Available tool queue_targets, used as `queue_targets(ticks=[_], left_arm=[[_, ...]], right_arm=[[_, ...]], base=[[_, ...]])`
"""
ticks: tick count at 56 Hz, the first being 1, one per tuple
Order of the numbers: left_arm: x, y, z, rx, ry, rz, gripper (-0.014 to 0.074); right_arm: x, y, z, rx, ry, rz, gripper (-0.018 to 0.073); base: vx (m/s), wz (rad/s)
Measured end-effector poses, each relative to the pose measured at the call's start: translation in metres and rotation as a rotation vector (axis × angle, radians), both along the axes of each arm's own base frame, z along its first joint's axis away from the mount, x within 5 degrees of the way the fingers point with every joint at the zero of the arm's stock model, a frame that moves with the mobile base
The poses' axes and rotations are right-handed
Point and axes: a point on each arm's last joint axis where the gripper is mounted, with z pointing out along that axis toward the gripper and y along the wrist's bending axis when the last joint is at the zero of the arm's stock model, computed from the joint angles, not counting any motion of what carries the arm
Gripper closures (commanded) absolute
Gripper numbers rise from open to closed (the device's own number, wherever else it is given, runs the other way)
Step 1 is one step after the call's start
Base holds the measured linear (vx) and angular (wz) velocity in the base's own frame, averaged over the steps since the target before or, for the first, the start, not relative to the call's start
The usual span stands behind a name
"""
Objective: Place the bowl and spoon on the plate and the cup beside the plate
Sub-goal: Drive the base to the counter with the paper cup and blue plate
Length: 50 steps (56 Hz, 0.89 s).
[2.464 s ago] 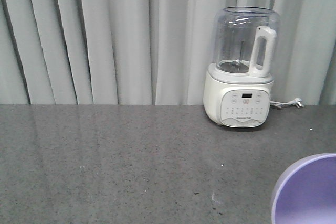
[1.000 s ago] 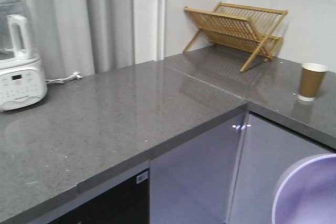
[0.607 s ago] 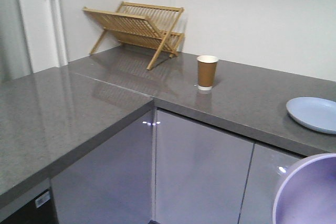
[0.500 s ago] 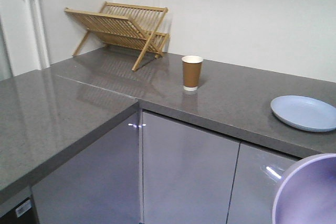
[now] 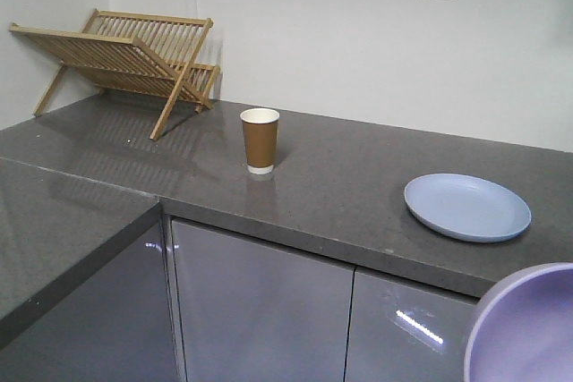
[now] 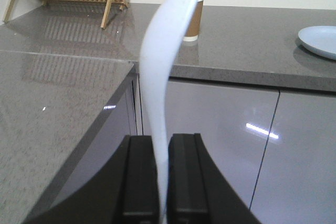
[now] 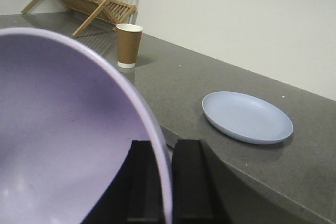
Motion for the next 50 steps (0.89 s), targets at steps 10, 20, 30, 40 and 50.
queue_targets(ticks=[10, 20, 30, 40, 50], left_arm=[[0.0000, 0.0000, 0.0000, 0.000, 0.000, 0.000, 0.0596], [0.0000, 0.0000, 0.0000, 0.000, 0.000, 0.000, 0.0596], [0.0000, 0.0000, 0.0000, 0.000, 0.000, 0.000, 0.0596], [0.0000, 0.0000, 0.0000, 0.000, 0.000, 0.000, 0.0596], [0.0000, 0.0000, 0.0000, 0.000, 0.000, 0.000, 0.0596]], right_arm=[[0.0000, 0.0000, 0.0000, 0.000, 0.000, 0.000, 0.0568], [0.0000, 0.0000, 0.0000, 0.000, 0.000, 0.000, 0.0568], [0.0000, 0.0000, 0.0000, 0.000, 0.000, 0.000, 0.0568], [0.0000, 0.0000, 0.0000, 0.000, 0.000, 0.000, 0.0568], [0.0000, 0.0000, 0.0000, 0.000, 0.000, 0.000, 0.0568]], base=[[0.32, -0.04], [0.36, -0.12], [0.37, -0.22], [0.36, -0.31], [0.34, -0.38]])
